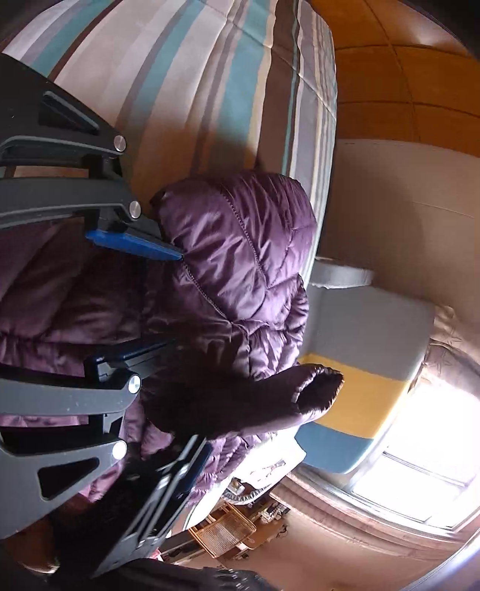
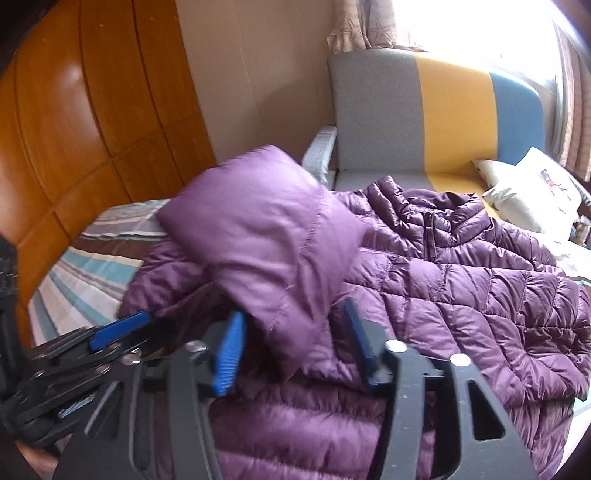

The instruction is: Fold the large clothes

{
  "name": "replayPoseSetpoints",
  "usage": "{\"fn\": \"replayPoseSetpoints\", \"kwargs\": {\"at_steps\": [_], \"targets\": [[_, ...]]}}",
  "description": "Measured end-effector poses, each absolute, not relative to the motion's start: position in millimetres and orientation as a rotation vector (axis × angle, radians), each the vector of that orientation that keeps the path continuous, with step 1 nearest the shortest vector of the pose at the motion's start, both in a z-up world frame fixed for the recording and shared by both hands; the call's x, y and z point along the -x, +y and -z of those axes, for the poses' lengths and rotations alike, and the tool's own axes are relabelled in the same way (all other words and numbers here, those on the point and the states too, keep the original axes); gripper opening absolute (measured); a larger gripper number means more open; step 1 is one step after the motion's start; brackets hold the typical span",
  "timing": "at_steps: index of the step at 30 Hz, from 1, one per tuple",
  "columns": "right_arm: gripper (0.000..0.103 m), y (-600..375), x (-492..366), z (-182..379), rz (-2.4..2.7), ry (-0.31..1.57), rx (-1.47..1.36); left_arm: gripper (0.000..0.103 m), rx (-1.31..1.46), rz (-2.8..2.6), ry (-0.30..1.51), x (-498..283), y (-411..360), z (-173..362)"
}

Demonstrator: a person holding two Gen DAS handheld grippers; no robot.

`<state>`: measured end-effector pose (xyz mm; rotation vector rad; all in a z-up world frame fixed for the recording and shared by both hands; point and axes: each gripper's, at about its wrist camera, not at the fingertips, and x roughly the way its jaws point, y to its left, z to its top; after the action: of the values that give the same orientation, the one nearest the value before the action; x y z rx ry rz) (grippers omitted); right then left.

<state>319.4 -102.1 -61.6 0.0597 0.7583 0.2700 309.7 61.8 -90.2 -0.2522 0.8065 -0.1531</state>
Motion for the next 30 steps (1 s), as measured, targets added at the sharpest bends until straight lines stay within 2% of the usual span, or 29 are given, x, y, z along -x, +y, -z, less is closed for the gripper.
{"fn": "replayPoseSetpoints", "kwargs": {"at_steps": [1, 3, 4, 12, 30], "targets": [[0.027, -103.8, -321.1, 63.0, -0.259, 0.76, -0.066, 0.04, 0.248, 0.154, 0.809, -309.9, 61.6, 91.2], [0.013, -111.3, -321.6, 63.7, -0.232, 0.758, -0.095, 0.04, 0.233, 0.163, 0.809, -310.0, 58.6, 91.7], [0.01, -115.3, -320.8, 63.4, -0.219, 0.755, -0.105, 0.04, 0.228, 0.169, 0.808, -309.9, 56.4, 91.4], [0.005, -172.6, -313.8, 65.0, -0.122, 0.757, -0.217, 0.04, 0.174, 0.227, 0.799, -312.4, 18.5, 86.7], [0.004, -291.2, -290.1, 89.1, 0.078, 0.769, -0.383, 0.04, 0.105, 0.275, 0.86, -311.0, -33.4, 99.6]]}}
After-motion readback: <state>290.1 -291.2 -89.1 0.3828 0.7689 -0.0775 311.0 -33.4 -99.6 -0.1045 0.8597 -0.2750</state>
